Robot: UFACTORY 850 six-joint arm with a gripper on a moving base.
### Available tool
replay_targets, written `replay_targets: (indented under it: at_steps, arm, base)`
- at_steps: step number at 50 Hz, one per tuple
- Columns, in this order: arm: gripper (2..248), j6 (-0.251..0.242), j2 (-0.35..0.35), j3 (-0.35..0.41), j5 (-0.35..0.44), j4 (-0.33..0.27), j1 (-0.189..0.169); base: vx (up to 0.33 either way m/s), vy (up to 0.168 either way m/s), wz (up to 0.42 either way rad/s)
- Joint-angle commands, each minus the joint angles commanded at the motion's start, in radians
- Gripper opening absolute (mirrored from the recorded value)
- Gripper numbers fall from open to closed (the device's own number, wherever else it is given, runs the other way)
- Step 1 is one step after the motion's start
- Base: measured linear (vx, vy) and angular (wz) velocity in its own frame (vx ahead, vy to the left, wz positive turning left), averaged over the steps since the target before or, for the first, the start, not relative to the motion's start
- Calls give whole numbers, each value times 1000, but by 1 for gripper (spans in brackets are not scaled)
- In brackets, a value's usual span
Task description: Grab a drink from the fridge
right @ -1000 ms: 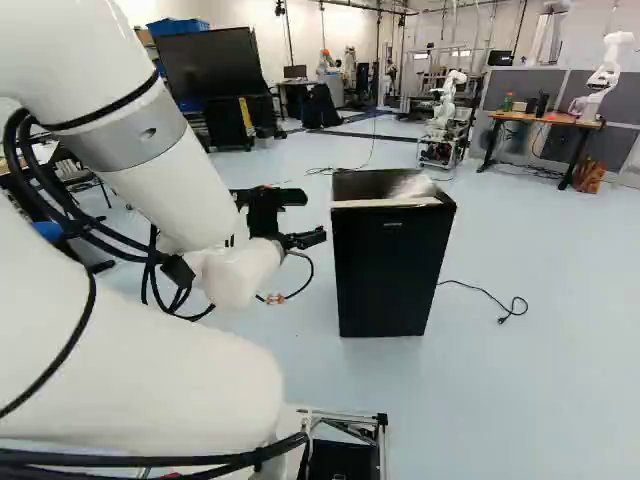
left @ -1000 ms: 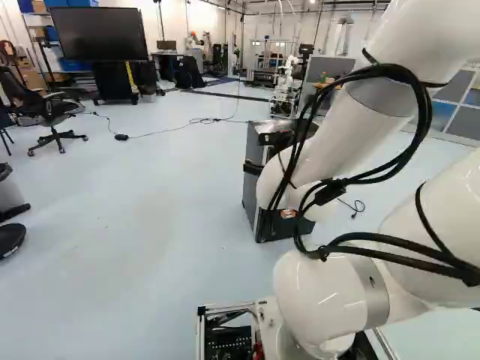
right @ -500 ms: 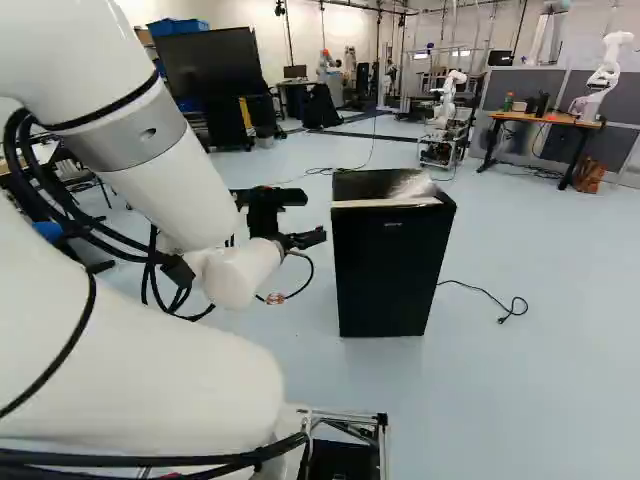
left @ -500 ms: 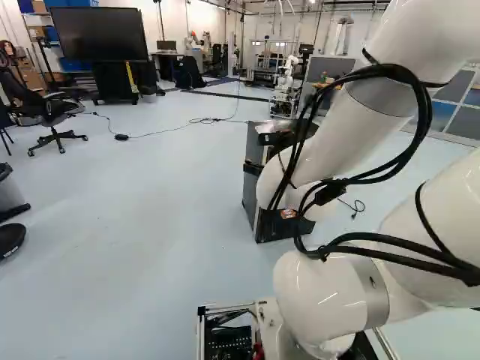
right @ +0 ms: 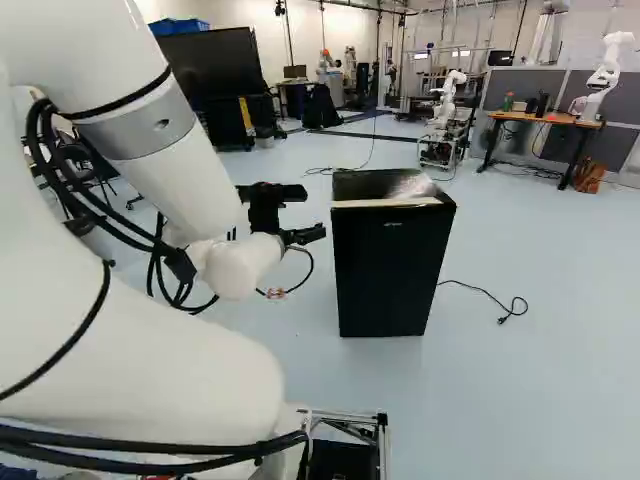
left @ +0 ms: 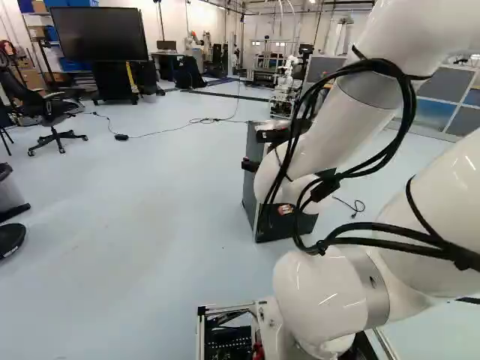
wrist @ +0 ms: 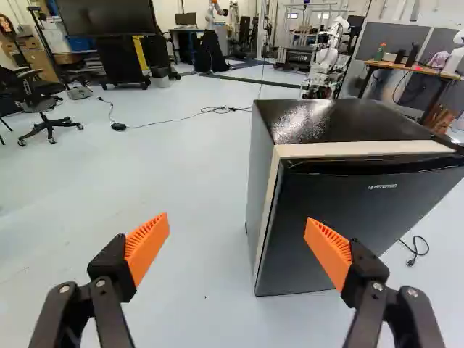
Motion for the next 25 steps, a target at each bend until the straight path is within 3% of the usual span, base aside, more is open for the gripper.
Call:
replay_targets:
  at_steps: [25]
  arm:
    - [247, 0, -41, -36, 11, 90, 74]
  base:
    - [0, 0, 0]
